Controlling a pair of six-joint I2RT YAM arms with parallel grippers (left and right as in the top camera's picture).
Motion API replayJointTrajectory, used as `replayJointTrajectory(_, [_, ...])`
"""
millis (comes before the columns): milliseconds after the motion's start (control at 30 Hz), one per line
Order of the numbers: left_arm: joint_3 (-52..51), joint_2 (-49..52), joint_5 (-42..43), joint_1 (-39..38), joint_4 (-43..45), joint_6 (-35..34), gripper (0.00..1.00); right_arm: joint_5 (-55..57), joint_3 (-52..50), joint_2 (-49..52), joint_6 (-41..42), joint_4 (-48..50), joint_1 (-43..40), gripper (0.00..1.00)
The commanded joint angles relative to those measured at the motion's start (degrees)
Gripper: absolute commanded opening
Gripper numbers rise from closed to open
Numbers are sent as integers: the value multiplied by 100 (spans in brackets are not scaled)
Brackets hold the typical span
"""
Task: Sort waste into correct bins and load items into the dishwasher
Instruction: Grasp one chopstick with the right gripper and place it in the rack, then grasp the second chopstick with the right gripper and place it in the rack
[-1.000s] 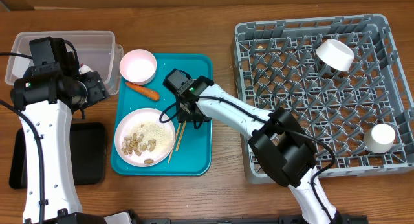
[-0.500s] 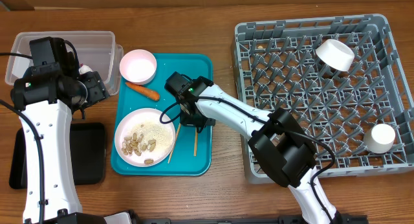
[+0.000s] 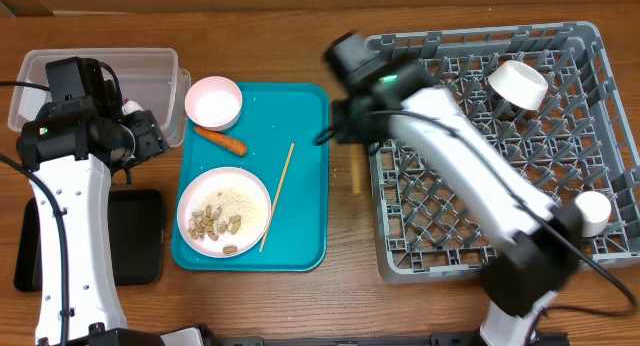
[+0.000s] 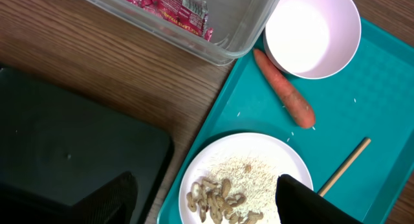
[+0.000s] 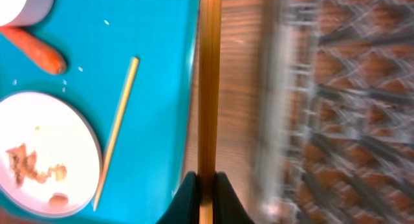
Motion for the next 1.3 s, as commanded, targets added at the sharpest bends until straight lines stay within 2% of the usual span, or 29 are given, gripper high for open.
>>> replayJointTrajectory(0, [33,-87,63,22,24,4,71,17,-122,-72,-699,-546,-398,4])
replayJointTrajectory(133, [33,-87,63,20,22,4,71,-114,-706,-70,-1023,-476,-522,4])
replayJointTrajectory(400, [33,-87,61,20,20,4,71,-66,-1893,-59,-1019,251,-557,4])
replayJointTrajectory(433, [33,-87,63,22,17,4,71,-66,-1928,-59,-1019,256,-555,6])
replayJointTrajectory(467, [33,-87,63,22,17,4,71,-66,-1961,-59,-1019,229,-555,22])
replayJointTrajectory(500, [33,-87,61,22,20,4,71,-61,-1961,-59,-1019,234,-555,33])
replayJointTrajectory(567, [33,-87,61,22,20,4,71,15,-1784,-72,-896,212,-557,41])
replayJointTrajectory(667, [33,-87,63,20,20,4,71,258,-916,-96,-671,-55,-560,45])
replayJointTrajectory(767, [33,-87,63,20,20,4,71,-411,149,-96,-671,164,-428,47])
replayJointTrajectory(867, [33,-87,63,20,22,2,71,-1036,186,-57,-374,682,-133,46])
replayJointTrajectory(1033, [33,-87,63,20,20,4,71,-1008,111,660,343,1187,737,48])
replayJointTrajectory(1100, [33,-87,63,20,17,4,71,-942,111,1139,929,1381,988,48])
replayJointTrajectory(1267, [33,-87,63,22,20,4,71,-798,111,1958,1611,1781,1193,48])
